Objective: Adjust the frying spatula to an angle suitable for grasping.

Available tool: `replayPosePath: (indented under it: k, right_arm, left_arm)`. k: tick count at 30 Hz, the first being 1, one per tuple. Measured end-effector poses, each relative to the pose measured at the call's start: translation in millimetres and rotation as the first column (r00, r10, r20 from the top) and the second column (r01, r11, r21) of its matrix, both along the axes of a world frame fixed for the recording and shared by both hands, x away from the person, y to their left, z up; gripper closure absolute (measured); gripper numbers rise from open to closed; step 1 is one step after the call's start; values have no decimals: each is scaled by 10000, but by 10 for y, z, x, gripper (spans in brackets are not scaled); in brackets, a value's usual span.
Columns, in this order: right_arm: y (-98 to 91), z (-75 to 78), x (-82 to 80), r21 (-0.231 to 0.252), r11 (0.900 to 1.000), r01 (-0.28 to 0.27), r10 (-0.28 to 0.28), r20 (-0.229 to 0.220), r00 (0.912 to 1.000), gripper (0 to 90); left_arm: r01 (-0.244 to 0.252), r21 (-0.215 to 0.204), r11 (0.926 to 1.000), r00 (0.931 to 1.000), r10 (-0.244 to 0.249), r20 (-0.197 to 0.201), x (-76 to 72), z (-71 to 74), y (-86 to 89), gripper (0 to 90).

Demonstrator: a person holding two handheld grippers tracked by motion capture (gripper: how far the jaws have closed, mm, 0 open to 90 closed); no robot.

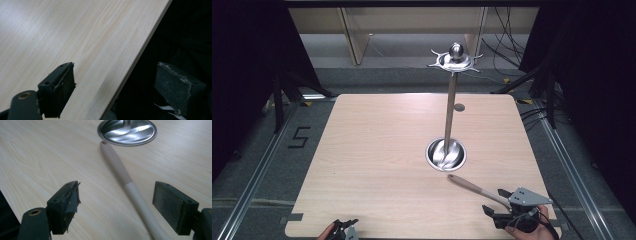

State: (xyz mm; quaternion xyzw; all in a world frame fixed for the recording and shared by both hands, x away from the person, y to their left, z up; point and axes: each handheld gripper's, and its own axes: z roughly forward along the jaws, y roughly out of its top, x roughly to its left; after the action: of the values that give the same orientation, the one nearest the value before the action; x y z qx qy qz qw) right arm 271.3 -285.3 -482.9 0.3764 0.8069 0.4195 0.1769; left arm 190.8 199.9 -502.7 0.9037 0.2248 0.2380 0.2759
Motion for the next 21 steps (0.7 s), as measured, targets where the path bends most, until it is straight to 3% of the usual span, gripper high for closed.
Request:
replayPosePath:
  k: [3,5,8,11,16,21]
  right_arm:
    - [-5,-6,4,-103,9999,-127,127,-42,9999,237]
    - [18,-4,-16,-5,10000,23,-23,-308,9995,240]
    - [17,-9,14,-165,9992,-369,369,15,9993,242]
    - [24,2,23,-222,9993,-314,309,-218,9993,245]
    - [46,31,55,-338,9989,-334,332,-86,9994,253]
    - [69,90,150,-828,9950,-554,530,-315,9981,255]
  left_arm:
    - [23,39,10000,10000,-23,43,-2,4,1,155]
    - [3,47,10000,10000,-3,58,-1,5,1,155]
    - [91,93,9999,9999,-92,68,5,4,0,155]
    - [150,179,9997,9998,-152,109,11,1,-5,155]
    - [199,98,9998,9998,-199,35,12,-2,-9,155]
    - [125,168,9998,9999,-126,74,14,-4,-2,155]
